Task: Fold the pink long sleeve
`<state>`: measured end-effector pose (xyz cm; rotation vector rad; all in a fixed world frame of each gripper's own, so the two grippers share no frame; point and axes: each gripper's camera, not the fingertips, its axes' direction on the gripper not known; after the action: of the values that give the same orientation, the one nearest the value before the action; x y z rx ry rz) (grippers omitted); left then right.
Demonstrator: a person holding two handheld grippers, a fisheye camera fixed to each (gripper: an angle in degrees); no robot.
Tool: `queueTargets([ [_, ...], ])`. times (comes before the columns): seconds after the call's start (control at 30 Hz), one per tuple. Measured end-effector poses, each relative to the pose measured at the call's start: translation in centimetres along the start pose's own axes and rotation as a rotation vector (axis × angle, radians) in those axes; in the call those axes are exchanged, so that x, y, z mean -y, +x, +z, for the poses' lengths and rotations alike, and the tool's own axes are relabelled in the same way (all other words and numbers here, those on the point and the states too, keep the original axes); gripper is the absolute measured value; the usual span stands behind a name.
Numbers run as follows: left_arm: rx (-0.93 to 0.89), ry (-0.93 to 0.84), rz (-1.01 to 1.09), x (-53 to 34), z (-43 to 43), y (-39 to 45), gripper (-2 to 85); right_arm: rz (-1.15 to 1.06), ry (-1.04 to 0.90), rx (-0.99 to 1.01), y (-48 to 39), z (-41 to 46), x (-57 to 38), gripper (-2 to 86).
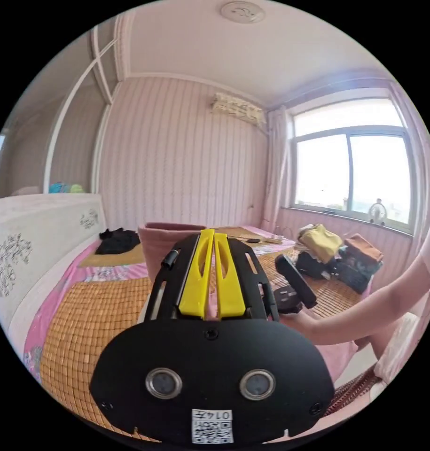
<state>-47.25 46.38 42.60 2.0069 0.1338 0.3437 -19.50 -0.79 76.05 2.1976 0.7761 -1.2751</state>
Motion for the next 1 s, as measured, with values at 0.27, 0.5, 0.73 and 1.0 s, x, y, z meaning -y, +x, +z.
queueTargets([
  [0.27,-0.588,-0.382,-0.003,-9.6,11.1,17.9,3.5,0.105,-0.290,-0.094,6.2,-8.6,-24.0,5.4],
  [0.5,-0.330,-0.651,-0.186,-17.2,12.9,12.4,3.7,0.215,-0.393,-0.230,10.1,-12.6,-34.1,9.5],
  [0.73,0.114,-0.739,-0.155,-17.0,18.7,5.7,4.9,0.305,-0.318,-0.276,15.0,-7.4,-32.7,13.8],
  [1.0,0.185,-0.918,-0.110,-20.1,27.1,2.4,8.0,0.292,-0.355,-0.279,15.7,-5.5,-34.8,5.6],
])
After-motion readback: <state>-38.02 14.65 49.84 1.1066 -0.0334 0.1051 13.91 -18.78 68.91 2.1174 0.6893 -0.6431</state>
